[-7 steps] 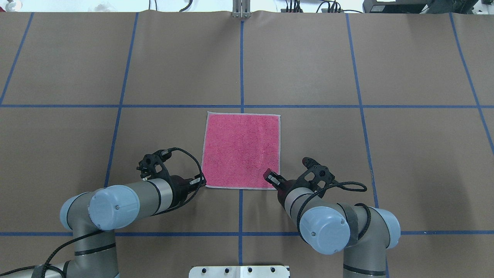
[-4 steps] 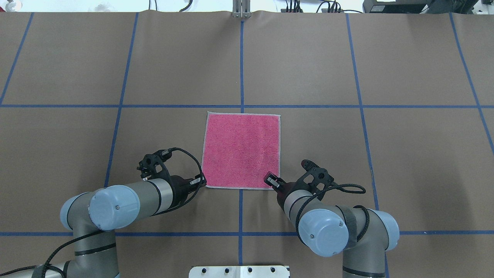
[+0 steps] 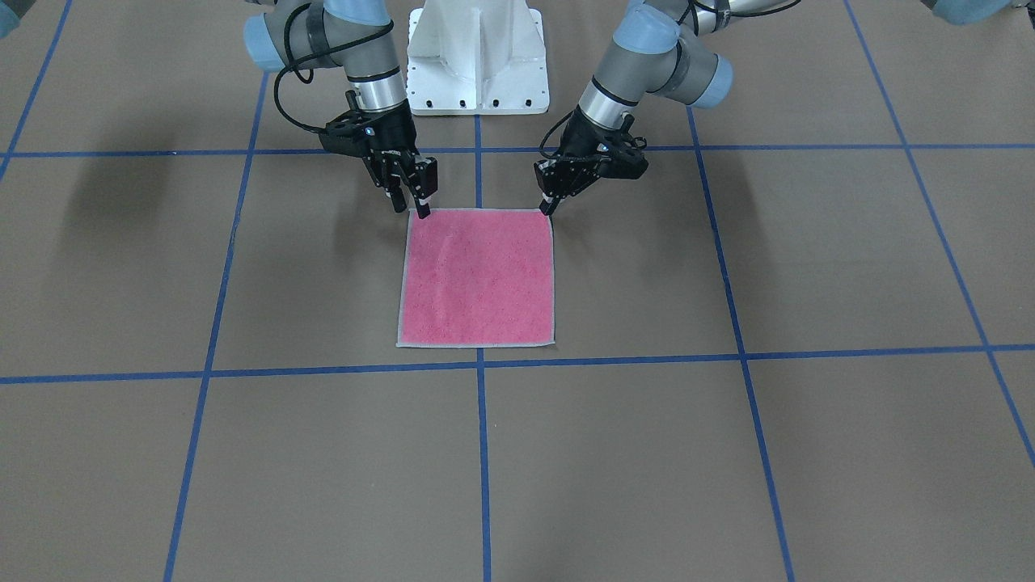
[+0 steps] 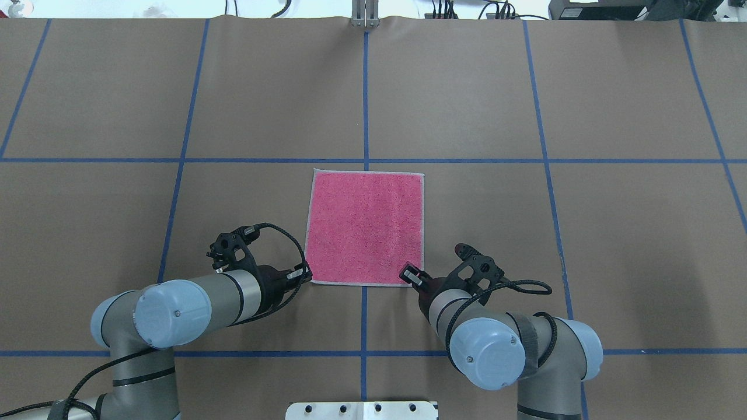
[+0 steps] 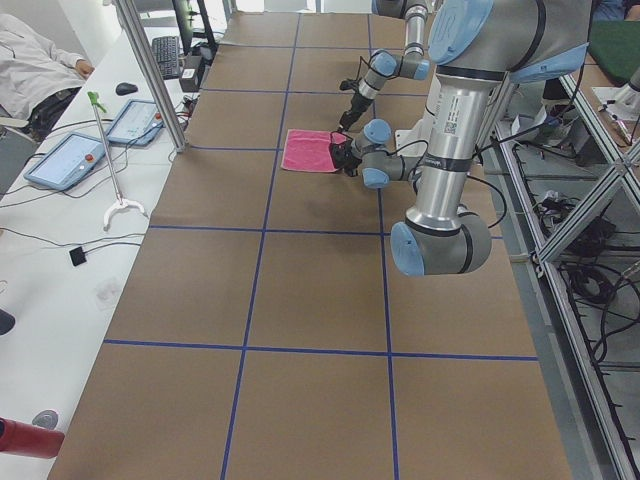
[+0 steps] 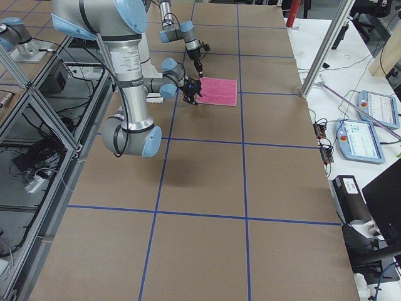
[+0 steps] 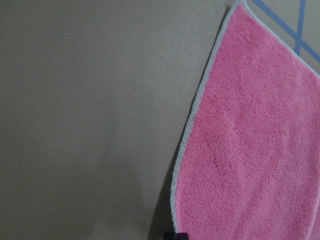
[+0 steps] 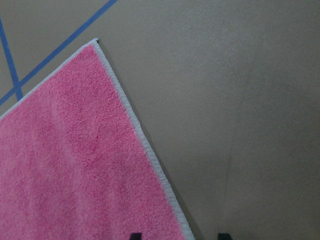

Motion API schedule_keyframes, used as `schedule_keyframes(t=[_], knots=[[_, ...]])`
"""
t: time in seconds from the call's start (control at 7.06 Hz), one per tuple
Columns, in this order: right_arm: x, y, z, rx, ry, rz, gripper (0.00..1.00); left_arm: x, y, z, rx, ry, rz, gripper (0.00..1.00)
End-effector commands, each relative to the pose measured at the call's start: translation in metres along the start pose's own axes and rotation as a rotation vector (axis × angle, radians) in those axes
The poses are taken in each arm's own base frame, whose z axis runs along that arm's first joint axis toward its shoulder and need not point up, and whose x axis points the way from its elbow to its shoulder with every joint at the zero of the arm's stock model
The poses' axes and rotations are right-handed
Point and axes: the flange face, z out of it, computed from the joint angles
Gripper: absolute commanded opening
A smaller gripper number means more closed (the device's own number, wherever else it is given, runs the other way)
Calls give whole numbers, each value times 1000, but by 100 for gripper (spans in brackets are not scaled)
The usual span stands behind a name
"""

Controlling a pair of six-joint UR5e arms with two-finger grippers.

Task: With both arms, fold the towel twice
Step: 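Position the left and right grippers at the towel's near corners and grasp them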

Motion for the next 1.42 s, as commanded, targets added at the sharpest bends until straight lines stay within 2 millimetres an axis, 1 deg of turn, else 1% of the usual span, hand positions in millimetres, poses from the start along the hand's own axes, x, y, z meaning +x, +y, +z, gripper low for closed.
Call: schedule_keyframes(t=[0.0,0.14,0.28,0.57,0.85,1.13,1.28], knots=[[0,0,0,0,0,1,52,0,0,0,0,0,0,0],[-7,3,-1,-3,-5,3,50,0,0,0,0,0,0,0],[-9,4,-2,0,-3,2,50,1,0,0,0,1,0,0],[-7,4,-1,2,1,-1,50,1,0,0,-1,3,1,0],[-4,2,2,21,38,-25,55,1,0,0,-1,3,4,0],[-3,3,3,23,46,-29,55,1,0,0,-1,3,4,0],[-7,5,3,27,54,-33,53,1,0,0,-1,3,4,0]])
